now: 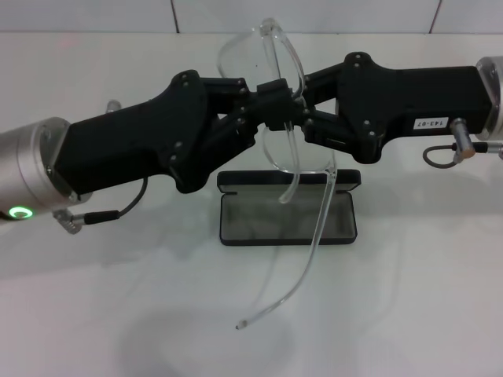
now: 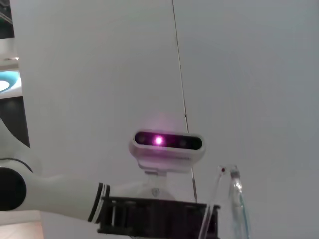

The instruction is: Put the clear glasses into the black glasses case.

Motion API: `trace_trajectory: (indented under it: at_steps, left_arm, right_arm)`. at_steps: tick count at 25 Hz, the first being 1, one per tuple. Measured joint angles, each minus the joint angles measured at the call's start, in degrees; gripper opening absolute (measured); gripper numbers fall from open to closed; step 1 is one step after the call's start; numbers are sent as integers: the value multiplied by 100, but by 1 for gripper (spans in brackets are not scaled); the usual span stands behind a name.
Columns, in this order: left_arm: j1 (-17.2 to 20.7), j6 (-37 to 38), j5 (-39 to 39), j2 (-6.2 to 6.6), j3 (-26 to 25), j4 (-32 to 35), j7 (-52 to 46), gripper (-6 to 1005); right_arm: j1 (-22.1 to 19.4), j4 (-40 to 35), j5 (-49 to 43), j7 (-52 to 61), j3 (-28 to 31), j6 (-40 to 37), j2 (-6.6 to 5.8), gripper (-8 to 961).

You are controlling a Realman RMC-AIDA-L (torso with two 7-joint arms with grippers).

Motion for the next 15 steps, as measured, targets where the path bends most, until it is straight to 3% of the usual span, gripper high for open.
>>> trace_trajectory:
  at_steps: [15]
  left_arm:
    - [-35,-17,8,3,-82,-237,164,60]
  right_arm:
    - [-4,38,145,-72,-30,-41,-8,154]
